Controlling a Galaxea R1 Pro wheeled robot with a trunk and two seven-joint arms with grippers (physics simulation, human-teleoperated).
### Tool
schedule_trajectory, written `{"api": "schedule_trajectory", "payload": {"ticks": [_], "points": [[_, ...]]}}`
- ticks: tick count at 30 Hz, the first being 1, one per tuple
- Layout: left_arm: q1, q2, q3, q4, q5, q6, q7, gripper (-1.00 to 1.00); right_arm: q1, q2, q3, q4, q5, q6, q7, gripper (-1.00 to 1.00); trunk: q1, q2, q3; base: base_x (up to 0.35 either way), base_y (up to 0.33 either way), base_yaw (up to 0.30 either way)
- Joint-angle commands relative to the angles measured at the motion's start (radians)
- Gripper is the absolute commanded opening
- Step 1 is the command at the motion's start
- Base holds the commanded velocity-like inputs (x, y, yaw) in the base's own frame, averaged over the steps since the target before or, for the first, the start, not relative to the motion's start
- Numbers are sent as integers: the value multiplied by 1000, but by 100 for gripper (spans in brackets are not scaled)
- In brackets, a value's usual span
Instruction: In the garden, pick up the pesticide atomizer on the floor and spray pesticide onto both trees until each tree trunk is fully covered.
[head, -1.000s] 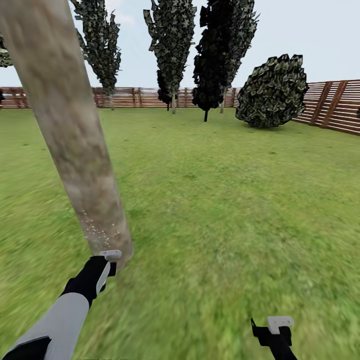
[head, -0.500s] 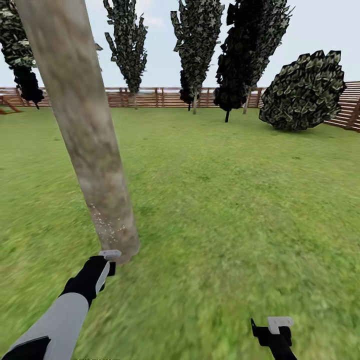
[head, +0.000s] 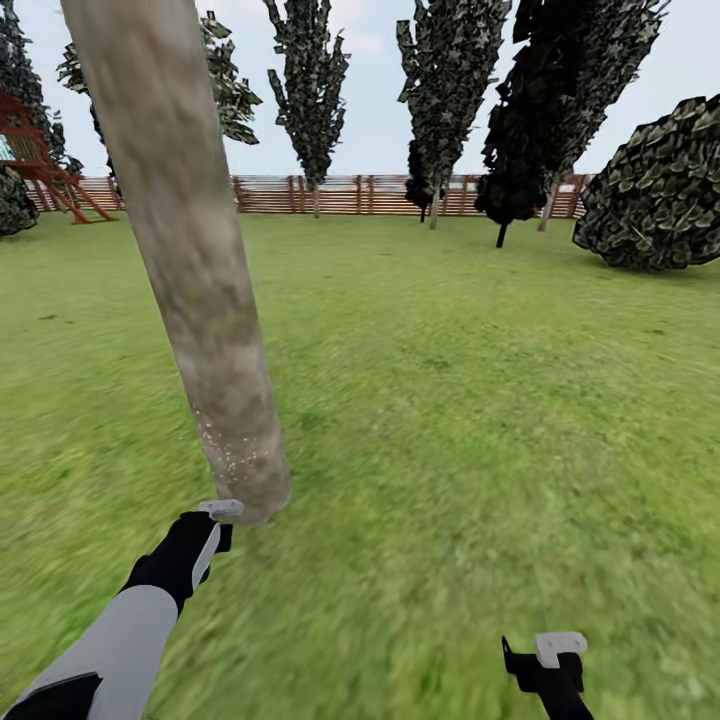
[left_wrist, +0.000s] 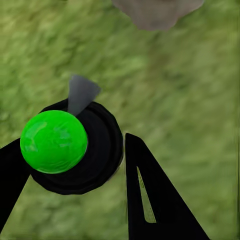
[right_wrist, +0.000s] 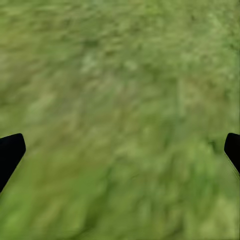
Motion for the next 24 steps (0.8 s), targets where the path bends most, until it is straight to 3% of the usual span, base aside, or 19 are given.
{"api": "schedule_trajectory", "payload": {"ticks": [1, 10, 24], "points": [[-1, -1, 4, -1, -11, 5, -3, -100, -1, 0, -4, 1, 11, -2, -6, 100, 0, 0, -1, 139, -273, 128], [-1, 7, 10, -1, -10, 5, -3, -100, -1, 0, -4, 1, 11, -2, -6, 100, 0, 0, -1, 138, -274, 48], [-1, 8, 2, 5, -18, 7, -5, -100, -1, 0, -4, 0, 11, -2, -6, 100, 0, 0, -1, 125, -273, 267]]}}
